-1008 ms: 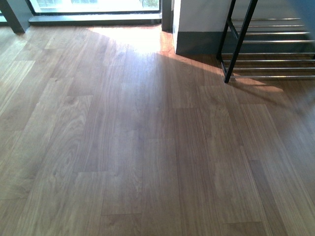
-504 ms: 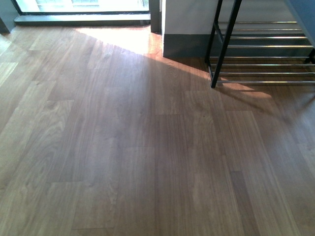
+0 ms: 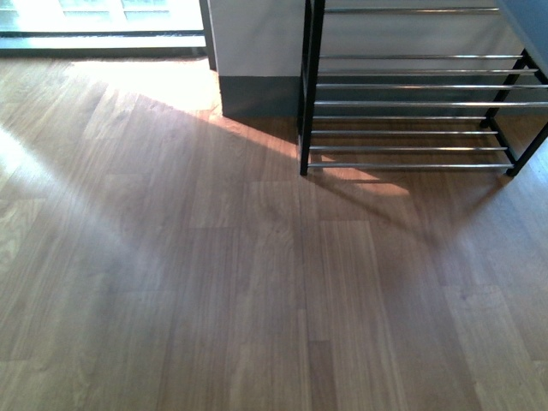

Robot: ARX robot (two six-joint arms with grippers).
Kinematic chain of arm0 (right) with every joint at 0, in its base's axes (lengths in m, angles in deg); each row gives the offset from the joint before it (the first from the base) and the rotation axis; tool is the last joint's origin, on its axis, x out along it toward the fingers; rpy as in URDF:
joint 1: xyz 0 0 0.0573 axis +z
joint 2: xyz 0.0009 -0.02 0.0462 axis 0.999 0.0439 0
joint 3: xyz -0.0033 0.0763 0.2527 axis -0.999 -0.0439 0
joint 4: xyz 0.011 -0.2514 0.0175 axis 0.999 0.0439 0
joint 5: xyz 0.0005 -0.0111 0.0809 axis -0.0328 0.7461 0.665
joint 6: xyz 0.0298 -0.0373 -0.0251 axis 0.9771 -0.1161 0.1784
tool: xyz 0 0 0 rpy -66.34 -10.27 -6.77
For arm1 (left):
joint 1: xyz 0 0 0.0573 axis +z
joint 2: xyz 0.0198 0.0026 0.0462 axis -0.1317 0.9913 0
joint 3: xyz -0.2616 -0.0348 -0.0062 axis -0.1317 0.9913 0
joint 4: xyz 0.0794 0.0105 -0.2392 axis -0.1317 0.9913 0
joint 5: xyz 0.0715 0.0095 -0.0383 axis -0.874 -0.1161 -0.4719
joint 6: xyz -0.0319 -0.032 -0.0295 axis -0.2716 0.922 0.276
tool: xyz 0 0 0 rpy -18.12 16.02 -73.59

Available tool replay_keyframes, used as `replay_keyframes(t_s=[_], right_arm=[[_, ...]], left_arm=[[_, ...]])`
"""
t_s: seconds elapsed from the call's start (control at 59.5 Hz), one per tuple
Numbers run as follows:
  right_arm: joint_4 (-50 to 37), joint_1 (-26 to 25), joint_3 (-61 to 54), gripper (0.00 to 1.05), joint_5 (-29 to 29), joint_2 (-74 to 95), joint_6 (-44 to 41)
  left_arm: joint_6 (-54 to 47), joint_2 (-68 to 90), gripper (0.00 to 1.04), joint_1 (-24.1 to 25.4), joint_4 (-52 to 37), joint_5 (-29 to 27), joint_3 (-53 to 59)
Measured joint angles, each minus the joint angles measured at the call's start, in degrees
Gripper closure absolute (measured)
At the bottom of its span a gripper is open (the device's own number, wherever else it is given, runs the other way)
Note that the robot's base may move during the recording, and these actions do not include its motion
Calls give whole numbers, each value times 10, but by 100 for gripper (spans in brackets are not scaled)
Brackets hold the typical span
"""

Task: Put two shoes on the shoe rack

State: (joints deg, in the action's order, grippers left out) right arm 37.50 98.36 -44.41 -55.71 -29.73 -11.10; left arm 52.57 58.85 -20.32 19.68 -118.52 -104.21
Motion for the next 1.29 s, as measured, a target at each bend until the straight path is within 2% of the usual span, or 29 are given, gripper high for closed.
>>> replay_keyframes(t_s=[1.294], right_arm=[[0,0,0,103,-1,1,2]], left_arm=[[-1,1,103,-1,0,0,0]])
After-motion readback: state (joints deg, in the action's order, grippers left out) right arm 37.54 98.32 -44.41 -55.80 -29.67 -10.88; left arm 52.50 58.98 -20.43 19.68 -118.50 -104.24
